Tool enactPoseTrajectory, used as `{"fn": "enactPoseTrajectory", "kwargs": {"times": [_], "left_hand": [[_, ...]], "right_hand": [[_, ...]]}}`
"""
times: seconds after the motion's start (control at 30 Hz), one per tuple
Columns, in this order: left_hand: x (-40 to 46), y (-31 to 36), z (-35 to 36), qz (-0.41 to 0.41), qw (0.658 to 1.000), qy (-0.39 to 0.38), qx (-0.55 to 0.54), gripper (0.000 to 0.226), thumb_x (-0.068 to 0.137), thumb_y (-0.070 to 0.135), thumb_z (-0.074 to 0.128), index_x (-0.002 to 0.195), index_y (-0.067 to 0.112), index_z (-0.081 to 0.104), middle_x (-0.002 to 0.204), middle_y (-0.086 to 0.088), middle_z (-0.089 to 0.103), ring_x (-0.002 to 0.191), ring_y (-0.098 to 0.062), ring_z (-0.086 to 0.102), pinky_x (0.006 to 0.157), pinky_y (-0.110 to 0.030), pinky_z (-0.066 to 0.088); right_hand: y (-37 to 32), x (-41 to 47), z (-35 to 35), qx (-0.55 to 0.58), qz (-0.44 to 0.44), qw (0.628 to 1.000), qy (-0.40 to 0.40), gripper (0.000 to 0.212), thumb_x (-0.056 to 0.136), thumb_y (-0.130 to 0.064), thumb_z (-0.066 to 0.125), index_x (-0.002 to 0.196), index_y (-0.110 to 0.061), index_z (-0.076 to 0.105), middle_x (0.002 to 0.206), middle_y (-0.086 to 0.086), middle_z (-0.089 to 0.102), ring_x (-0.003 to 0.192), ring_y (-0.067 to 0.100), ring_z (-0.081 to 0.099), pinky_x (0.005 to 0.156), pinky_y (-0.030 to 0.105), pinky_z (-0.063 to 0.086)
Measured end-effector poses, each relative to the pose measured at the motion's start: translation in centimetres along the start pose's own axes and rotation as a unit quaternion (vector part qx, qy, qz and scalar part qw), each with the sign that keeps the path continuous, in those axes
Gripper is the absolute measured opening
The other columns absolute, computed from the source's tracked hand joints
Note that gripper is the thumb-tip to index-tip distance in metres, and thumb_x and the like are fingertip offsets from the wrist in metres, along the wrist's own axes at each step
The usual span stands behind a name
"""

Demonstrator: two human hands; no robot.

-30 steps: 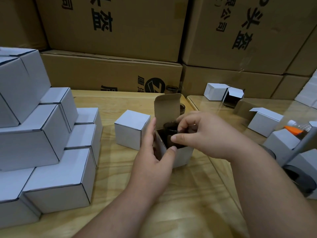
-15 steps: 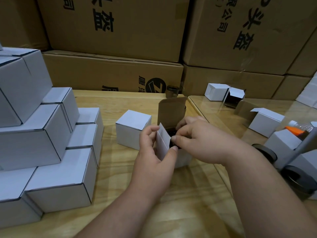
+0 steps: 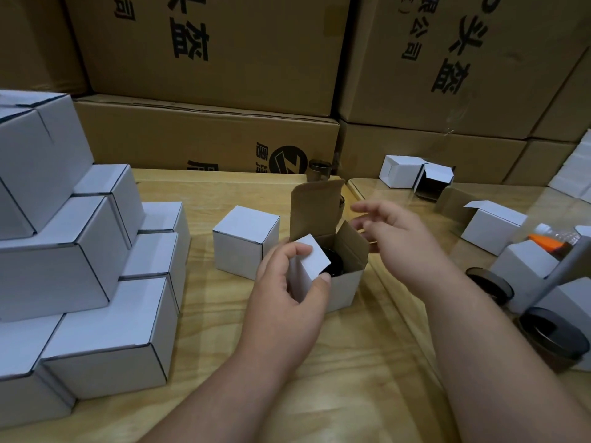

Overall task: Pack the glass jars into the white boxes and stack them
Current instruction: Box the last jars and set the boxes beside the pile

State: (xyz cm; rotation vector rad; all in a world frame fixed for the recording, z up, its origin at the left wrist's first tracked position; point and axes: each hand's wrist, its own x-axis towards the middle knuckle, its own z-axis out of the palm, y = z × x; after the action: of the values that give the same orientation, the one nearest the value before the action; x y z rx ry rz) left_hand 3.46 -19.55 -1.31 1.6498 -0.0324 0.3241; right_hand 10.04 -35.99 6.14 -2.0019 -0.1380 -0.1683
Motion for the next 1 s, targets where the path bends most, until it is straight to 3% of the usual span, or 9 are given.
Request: {"fn": "enactPoseTrajectory", "kwargs": {"times": [0.07,0.27,0.4,0.47,0.6,0.67,0.8,0.9,1.0], "left_hand": [[0.0,0.1,0.0,0.004,1.0,0.003,0.003,0.034,0.079,0.046,0.067,0.111,0.052,0.057,0.131,0.021,0.058,0.12,-0.008,0.061,0.1,-0.045,0.054],[0.1,0.1,0.0,0.022,1.0,0.013,0.009,0.028,0.079,0.046,0.066,0.107,0.045,0.062,0.138,0.026,0.052,0.129,-0.009,0.055,0.103,-0.039,0.051],[0.2,0.1,0.0,0.024,0.999,0.024,0.019,0.025,0.079,0.046,0.065,0.104,0.043,0.064,0.14,0.027,0.052,0.128,-0.008,0.055,0.099,-0.035,0.053],[0.3,0.0,0.0,0.024,0.999,0.02,0.023,0.029,0.08,0.046,0.065,0.108,0.04,0.064,0.141,0.024,0.052,0.129,-0.011,0.056,0.101,-0.041,0.052],[0.3,0.0,0.0,0.026,0.999,0.012,0.028,0.03,0.081,0.047,0.063,0.111,0.041,0.063,0.137,0.023,0.057,0.129,-0.009,0.056,0.101,-0.043,0.053],[0.3,0.1,0.0,0.027,0.999,0.013,0.026,0.03,0.081,0.047,0.064,0.11,0.042,0.064,0.137,0.02,0.058,0.13,-0.009,0.055,0.102,-0.043,0.052],[0.3,0.2,0.0,0.023,0.999,0.011,0.02,0.03,0.082,0.046,0.066,0.111,0.041,0.064,0.138,0.018,0.06,0.132,-0.009,0.054,0.105,-0.043,0.051],[0.2,0.3,-0.1,0.016,1.0,0.011,0.02,0.03,0.083,0.045,0.071,0.111,0.044,0.06,0.13,0.024,0.062,0.123,-0.004,0.059,0.099,-0.04,0.054],[0.1,0.2,-0.1,-0.008,1.0,0.02,-0.001,0.044,0.071,0.058,0.071,0.111,0.047,0.055,0.113,0.033,0.064,0.1,0.002,0.067,0.087,-0.037,0.059]], "right_hand": [[0.4,-0.1,0.3,-0.01,-0.003,0.999,-0.037,0.035,0.103,-0.01,0.052,0.112,-0.041,0.065,0.094,-0.02,0.072,0.092,-0.004,0.067,0.065,0.013,0.051],[1.1,-0.1,0.9,0.022,-0.021,0.996,-0.086,0.04,0.094,-0.027,0.064,0.121,-0.054,0.054,0.12,-0.022,0.066,0.1,-0.012,0.064,0.069,0.009,0.053],[1.5,-0.2,1.3,0.028,-0.02,0.99,-0.135,0.056,0.096,-0.02,0.064,0.132,-0.056,0.042,0.134,-0.014,0.059,0.121,0.008,0.061,0.097,0.035,0.054],[1.4,-0.2,1.3,0.02,-0.026,0.99,-0.135,0.049,0.097,-0.018,0.064,0.128,-0.054,0.052,0.13,-0.015,0.061,0.116,0.005,0.063,0.097,0.036,0.055],[0.8,-0.5,0.7,0.031,-0.055,0.986,-0.153,0.022,0.086,-0.034,0.067,0.106,-0.044,0.068,0.106,-0.017,0.072,0.1,-0.002,0.068,0.073,0.017,0.056],[0.6,-0.8,0.3,0.049,-0.068,0.984,-0.16,0.03,0.082,-0.049,0.069,0.109,-0.037,0.07,0.105,-0.017,0.072,0.099,-0.001,0.068,0.074,0.013,0.053],[0.5,-0.9,0.1,0.061,-0.077,0.984,-0.151,0.049,0.076,-0.069,0.063,0.109,-0.034,0.071,0.104,-0.016,0.071,0.099,0.005,0.066,0.08,0.022,0.053],[0.5,-0.9,0.3,0.071,-0.081,0.982,-0.155,0.046,0.076,-0.061,0.071,0.109,-0.029,0.072,0.106,-0.007,0.072,0.096,0.005,0.067,0.079,0.019,0.054],[0.7,-0.8,0.1,0.068,-0.07,0.982,-0.163,0.045,0.071,-0.055,0.08,0.107,-0.031,0.072,0.113,-0.005,0.072,0.106,0.018,0.068,0.086,0.031,0.059]]}}
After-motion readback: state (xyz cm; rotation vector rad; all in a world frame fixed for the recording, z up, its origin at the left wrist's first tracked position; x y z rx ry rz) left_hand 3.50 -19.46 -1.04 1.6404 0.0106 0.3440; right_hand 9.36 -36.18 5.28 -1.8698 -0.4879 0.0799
